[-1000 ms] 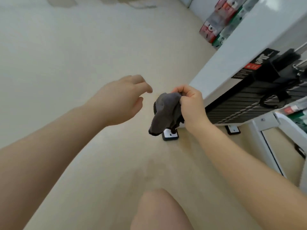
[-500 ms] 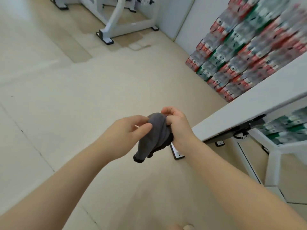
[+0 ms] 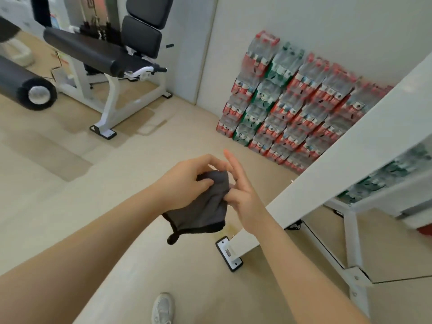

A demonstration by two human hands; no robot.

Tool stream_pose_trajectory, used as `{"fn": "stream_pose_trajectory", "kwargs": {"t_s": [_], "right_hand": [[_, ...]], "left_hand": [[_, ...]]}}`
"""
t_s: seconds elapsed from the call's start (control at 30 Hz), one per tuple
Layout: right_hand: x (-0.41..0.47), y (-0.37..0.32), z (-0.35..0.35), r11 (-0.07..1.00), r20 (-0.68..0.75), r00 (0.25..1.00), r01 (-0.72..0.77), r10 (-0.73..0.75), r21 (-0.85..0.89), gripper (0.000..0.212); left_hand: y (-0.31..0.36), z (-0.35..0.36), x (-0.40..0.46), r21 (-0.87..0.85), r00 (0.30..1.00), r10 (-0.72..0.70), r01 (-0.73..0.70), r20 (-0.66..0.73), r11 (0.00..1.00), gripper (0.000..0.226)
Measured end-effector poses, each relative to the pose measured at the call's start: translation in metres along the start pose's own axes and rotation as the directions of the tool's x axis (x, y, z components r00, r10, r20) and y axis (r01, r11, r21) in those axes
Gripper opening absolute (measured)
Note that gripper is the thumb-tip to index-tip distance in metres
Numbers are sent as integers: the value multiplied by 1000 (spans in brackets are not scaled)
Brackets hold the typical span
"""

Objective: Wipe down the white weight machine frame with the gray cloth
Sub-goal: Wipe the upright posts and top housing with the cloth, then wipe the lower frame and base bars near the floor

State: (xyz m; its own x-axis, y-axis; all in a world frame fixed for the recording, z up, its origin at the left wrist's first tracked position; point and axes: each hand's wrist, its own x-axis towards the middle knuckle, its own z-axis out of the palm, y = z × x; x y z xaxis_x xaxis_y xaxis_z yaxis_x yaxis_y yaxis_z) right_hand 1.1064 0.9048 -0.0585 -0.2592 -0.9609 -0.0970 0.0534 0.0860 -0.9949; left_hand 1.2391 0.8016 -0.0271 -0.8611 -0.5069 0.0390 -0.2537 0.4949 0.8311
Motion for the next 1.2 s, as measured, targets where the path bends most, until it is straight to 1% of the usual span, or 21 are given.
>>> {"fn": "stream_pose_trajectory", "kwargs": {"t_s": [0.07, 0.2, 0.27, 0.3, 0.4, 0.5, 0.57, 0.63, 0.67, 0.7, 0.77, 0.83, 0.9, 0.93, 0.97, 1.03, 1.1, 1.13, 1.2], "right_hand": [[21, -31, -17, 996, 7, 1000, -2, 2, -92, 65], [55, -77, -44, 962, -33, 998, 42, -53, -270, 42], [69, -93, -56, 924, -101, 990, 53, -98, -379, 34], [76, -100, -62, 897, -158, 979, 46, -127, -439, 31], [92, -119, -81, 830, -328, 921, -9, -211, -558, 21], [101, -131, -98, 735, -434, 850, -86, -298, -672, 26], [103, -138, -105, 679, -519, 777, -166, -356, -715, 24], [102, -145, -110, 629, -609, 688, -282, -393, -724, 11], [100, -148, -110, 604, -657, 627, -347, -419, -717, 8], [99, -151, -110, 593, -704, 544, -405, -455, -696, 8], [93, -161, -106, 616, -786, 326, -492, -524, -615, 14], [86, -170, -101, 672, -824, 96, -530, -558, -517, 23], [77, -178, -99, 748, -824, -124, -510, -553, -425, 22], [73, -182, -97, 772, -808, -218, -503, -547, -387, 19], [70, -186, -97, 787, -786, -297, -508, -542, -351, 16], [66, -198, -99, 801, -729, -414, -516, -545, -305, 17], [64, -215, -109, 797, -664, -482, -520, -572, -308, 18], [63, -225, -115, 782, -635, -494, -537, -595, -316, 17], [62, -244, -132, 748, -602, -481, -572, -638, -336, 14]], "left_hand": [[14, -20, 33, 19, 999, 4, -5, 42, 1000, 38], [37, -52, 94, 133, 988, 65, -83, 138, 988, 28], [48, -66, 124, 161, 976, 108, -139, 191, 977, 26], [52, -72, 139, 170, 967, 133, -172, 217, 970, 26], [57, -83, 181, 183, 938, 219, -273, 269, 945, 25], [50, -84, 222, 190, 905, 301, -366, 299, 911, 21], [46, -82, 249, 177, 846, 358, -453, 396, 874, 19], [46, -78, 275, 144, 740, 427, -568, 520, 810, 14], [48, -77, 287, 112, 687, 455, -611, 566, 784, 11], [51, -75, 299, 76, 640, 477, -641, 602, 764, 9], [61, -71, 320, 6, 569, 498, -663, 654, 749, 10], [77, -66, 338, -81, 514, 523, -656, 680, 750, 10], [97, -59, 352, -202, 459, 568, -629, 683, 751, 9], [108, -56, 357, -256, 443, 588, -607, 677, 752, 10], [119, -52, 360, -299, 431, 608, -592, 667, 748, 11], [142, -43, 363, -358, 402, 655, -599, 639, 716, 11], [167, -33, 368, -390, 384, 707, -631, 594, 671, 11], [179, -29, 371, -401, 381, 729, -645, 569, 651, 11], [201, -23, 380, -419, 395, 757, -655, 520, 629, 11]]}}
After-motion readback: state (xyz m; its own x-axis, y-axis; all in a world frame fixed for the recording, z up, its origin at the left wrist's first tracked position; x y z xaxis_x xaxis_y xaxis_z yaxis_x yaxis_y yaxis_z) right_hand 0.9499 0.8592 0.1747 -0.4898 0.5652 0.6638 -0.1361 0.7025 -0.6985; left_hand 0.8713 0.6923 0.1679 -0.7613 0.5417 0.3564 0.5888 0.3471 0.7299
